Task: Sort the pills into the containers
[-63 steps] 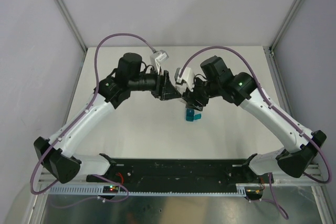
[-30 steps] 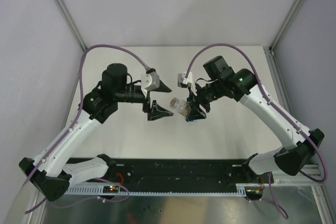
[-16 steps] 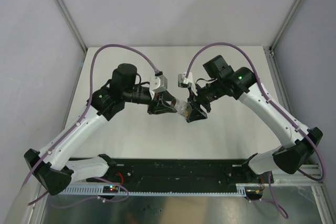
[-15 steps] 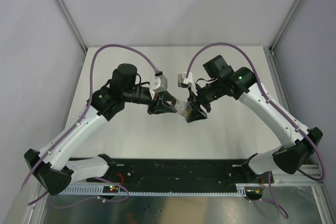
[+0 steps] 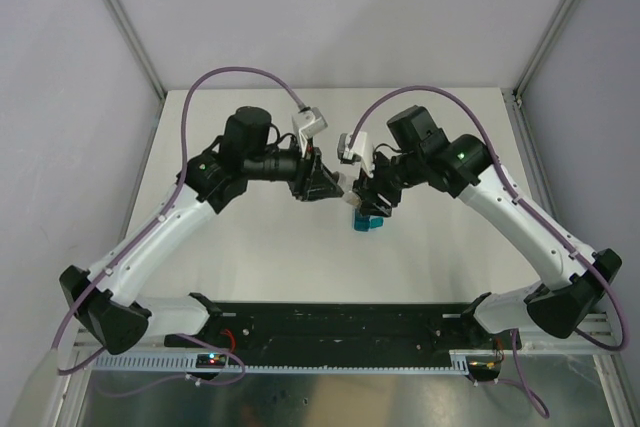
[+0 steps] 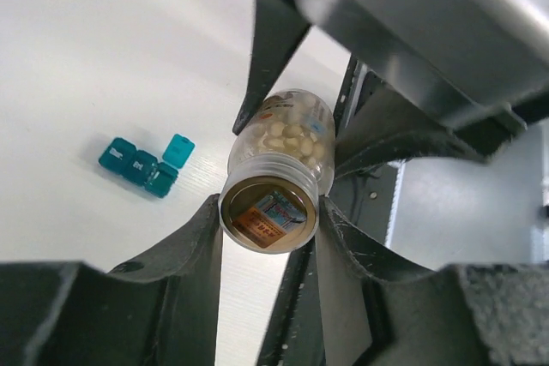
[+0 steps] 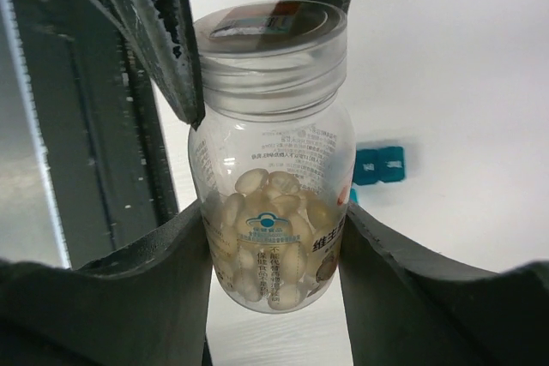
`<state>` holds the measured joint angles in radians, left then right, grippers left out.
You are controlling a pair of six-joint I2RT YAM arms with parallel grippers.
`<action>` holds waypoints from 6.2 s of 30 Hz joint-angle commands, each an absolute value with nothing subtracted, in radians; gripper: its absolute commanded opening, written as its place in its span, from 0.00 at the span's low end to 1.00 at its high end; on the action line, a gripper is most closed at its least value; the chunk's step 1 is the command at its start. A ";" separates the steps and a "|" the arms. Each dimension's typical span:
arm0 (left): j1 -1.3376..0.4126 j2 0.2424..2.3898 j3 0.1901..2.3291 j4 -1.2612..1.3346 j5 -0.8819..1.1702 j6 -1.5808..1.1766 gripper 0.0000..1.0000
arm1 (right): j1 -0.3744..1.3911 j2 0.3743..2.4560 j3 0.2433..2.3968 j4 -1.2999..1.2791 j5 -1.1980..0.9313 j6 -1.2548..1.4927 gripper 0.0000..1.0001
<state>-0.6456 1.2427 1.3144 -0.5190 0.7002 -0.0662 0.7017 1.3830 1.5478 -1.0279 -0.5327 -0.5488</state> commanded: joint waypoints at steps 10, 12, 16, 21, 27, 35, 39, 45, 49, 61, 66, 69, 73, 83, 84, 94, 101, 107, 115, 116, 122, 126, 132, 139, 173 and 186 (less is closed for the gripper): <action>-0.549 1.287 1.301 -0.331 0.677 -0.487 0.20 | 0.747 1.362 1.515 -0.889 -0.268 -0.477 0.00; -0.549 1.290 1.292 -0.316 0.704 -0.495 0.33 | 0.748 1.364 1.518 -0.892 -0.282 -0.477 0.00; -0.549 1.295 1.293 -0.310 0.741 -0.469 0.59 | 0.747 1.366 1.519 -0.903 -0.326 -0.480 0.00; -0.548 1.276 1.281 -0.309 0.761 -0.399 0.87 | 0.733 1.361 1.517 -0.920 -0.387 -0.484 0.00; -0.524 1.243 1.254 -0.334 0.829 -0.250 0.99 | 0.708 1.351 1.514 -0.947 -0.477 -0.489 0.00; -0.528 1.086 1.188 -0.402 0.970 0.165 1.00 | 0.684 1.365 1.537 -1.056 -0.696 -0.572 0.00; -0.564 1.053 1.174 -0.420 0.958 0.257 1.00 | 0.684 1.401 1.573 -1.145 -0.790 -0.617 0.00; -0.634 1.068 1.170 -0.429 0.917 0.327 0.99 | 0.688 1.445 1.619 -1.218 -0.835 -0.650 0.00; -0.662 1.092 1.172 -0.430 0.904 0.348 0.93 | 0.690 1.442 1.624 -1.218 -0.835 -0.648 0.00; -0.670 1.140 1.191 -0.430 0.873 0.311 0.44 | 0.691 1.437 1.604 -1.193 -0.817 -0.638 0.00; -0.666 1.169 1.229 -0.430 0.838 0.230 0.06 | 0.690 1.424 1.586 -1.139 -0.738 -0.597 0.00; -0.648 1.188 1.253 -0.430 0.813 0.156 0.01 | 0.690 1.404 1.567 -1.087 -0.661 -0.559 0.00; -0.608 1.218 1.290 -0.421 0.774 -0.015 0.00 | 0.698 1.381 1.546 -1.032 -0.546 -0.524 0.00; -0.480 1.317 1.334 -0.409 0.825 -0.279 0.02 | 0.717 1.349 1.524 -0.954 -0.388 -0.488 0.00; -0.476 1.310 1.328 -0.409 0.811 -0.270 0.02 | 0.715 1.343 1.518 -0.951 -0.390 -0.486 0.00; -0.343 1.278 1.249 -0.485 0.513 -0.052 0.07 | 0.651 1.248 1.426 -0.903 -0.486 -0.478 0.00; -0.339 1.401 1.195 -0.557 0.242 0.123 0.17 | 0.605 1.173 1.339 -0.858 -0.547 -0.469 0.00; -0.339 1.566 1.194 -0.575 0.129 0.158 0.26 | 0.564 1.116 1.265 -0.829 -0.573 -0.463 0.00; -0.340 1.732 1.206 -0.576 0.059 0.134 0.29 | 0.513 1.060 1.187 -0.813 -0.599 -0.457 0.00; -0.341 1.747 1.207 -0.576 0.050 0.130 0.30 | 0.510 1.058 1.180 -0.813 -0.600 -0.456 0.00; -0.342 1.816 1.213 -0.576 0.028 0.116 0.36 | 0.501 1.051 1.154 -0.800 -0.608 -0.451 0.00; -0.342 1.844 1.217 -0.576 0.038 0.114 0.42 | 0.499 1.055 1.151 -0.799 -0.608 -0.449 0.00; -0.343 1.859 1.222 -0.574 0.048 0.111 0.51 | 0.496 1.058 1.150 -0.800 -0.607 -0.447 0.00; -0.342 1.832 1.230 -0.576 0.058 0.120 0.78 | 0.485 1.059 1.142 -0.802 -0.601 -0.443 0.00; -0.735 2.079 1.780 -0.574 0.259 0.018 1.00 | 0.231 0.877 0.965 -0.768 -0.572 -0.424 0.00; -0.810 2.186 1.841 -0.579 0.010 0.028 1.00 | 0.199 0.836 0.906 -0.770 -0.615 -0.434 0.00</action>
<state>-0.8162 2.1666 1.8011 -0.5865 0.1055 0.0334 0.2054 0.8570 0.9131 -0.7948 -0.5770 -0.4221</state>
